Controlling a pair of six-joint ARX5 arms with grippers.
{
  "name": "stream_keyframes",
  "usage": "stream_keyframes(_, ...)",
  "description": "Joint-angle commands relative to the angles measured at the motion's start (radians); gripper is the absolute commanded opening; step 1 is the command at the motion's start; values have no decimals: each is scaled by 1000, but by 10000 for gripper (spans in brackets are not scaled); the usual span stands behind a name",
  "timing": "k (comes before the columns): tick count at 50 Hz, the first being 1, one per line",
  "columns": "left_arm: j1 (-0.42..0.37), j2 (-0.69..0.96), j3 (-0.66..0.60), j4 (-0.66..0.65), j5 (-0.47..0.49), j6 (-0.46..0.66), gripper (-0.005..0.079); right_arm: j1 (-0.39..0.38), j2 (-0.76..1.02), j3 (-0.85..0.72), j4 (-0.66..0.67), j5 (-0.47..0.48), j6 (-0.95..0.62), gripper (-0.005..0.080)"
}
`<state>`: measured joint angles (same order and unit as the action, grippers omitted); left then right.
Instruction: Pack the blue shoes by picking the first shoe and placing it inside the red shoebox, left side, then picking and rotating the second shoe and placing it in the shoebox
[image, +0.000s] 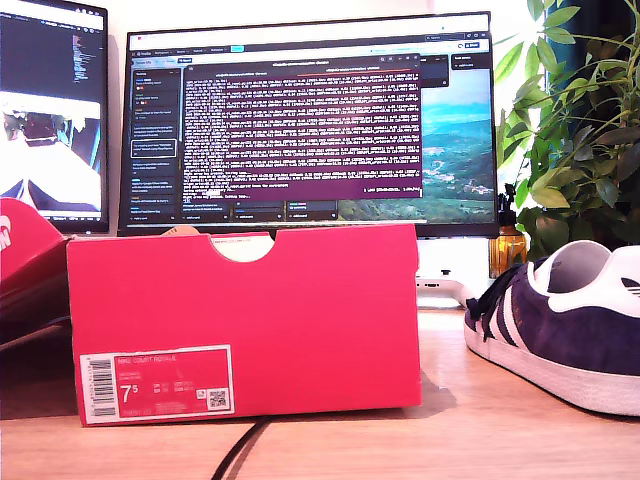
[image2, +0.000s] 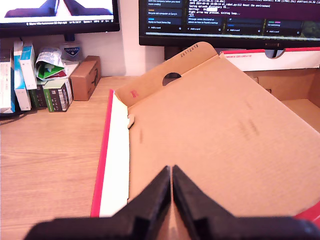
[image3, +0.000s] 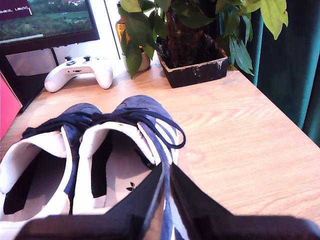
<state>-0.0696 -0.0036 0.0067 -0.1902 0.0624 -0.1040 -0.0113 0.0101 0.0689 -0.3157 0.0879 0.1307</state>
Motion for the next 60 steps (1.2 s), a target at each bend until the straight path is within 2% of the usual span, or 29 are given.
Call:
stream_keyframes(1, 2, -5, -30, -19, 5, 0, -19, 3, 3, -16, 11, -1, 3, -7)
stream_keyframes(12, 2, -5, -30, -18, 5, 0, -19, 4, 3, -16, 13, -4, 4, -7)
stream_keyframes(18, 1, -5, -29, 28, 14, -13, -19, 4, 3, -16, 103, -27, 12, -7)
stream_keyframes(20, 1, -5, -26, 56, 33, -38, -19, 5, 3, -16, 156, -36, 82, -7)
stream_keyframes(21, 1, -5, -24, 73, 45, -89, -19, 5, 3, -16, 186, -43, 108, -7)
stream_keyframes(23, 1, -5, -17, 114, 64, -93, -19, 4, 3, -16, 254, -58, 119, -7)
stream_keyframes(24, 1, -5, -12, 132, 82, -130, -19, 5, 3, -16, 290, -72, 195, -7)
stream_keyframes(26, 1, -5, 0, 169, 103, -151, -19, 5, 3, -16, 365, -90, 214, -7)
stream_keyframes(28, 1, -5, 15, 211, 130, -174, -19, 5, 3, -16, 443, -109, 324, -7)
stream_keyframes(33, 1, -5, 50, 319, 199, -236, -19, 5, 3, -15, 598, -119, 452, -7)
stream_keyframes(34, 1, -5, 55, 342, 209, -297, -19, 5, 3, -14, 620, -131, 474, -7)
stream_keyframes(38, 1, -5, 75, 452, 224, -367, -19, 5, 3, 3, 674, -196, 515, -5)
stream_keyframes(40, 1, -5, 88, 489, 234, -422, -19, 5, 4, 19, 673, -228, 515, -5)
stream_keyframes(43, -1, -5, 117, 509, 275, -439, -19, 5, 10, 50, 655, -274, 546, -5)
stream_keyframes(47, -8, -2, 175, 465, 348, -415, -19, 5, 32, 106, 603, -320, 547, -5)
stream_keyframes(50, -14, 9, 233, 387, 416, -358, -19, 4, 64, 161, 546, -343, 539, -5)
stream_keyframes(52, -18, 17, 278, 300, 460, -281, -19, 5, 93, 204, 488, -356, 509, -5)
stream_keyframes(54, -23, 31, 327, 206, 484, -271, -19, 5, 124, 243, 451, -370, 492, -6)
stream_keyframes(55, -24, 39, 352, 158, 492, -182, -19, 5, 146, 264, 433, -375, 475, -6)
stream_keyframes(57, -26, 58, 396, 67, 500, -168, -19, 5, 190, 305, 397, -380, 461, -6)
stream_keyframes(58, -27, 69, 418, 21, 502, -73, -19, 5, 211, 327, 380, -381, 451, -6)
stream_keyframes(60, -30, 93, 457, -68, 503, -26, -19, 5, 261, 372, 346, -385, 433, -6)
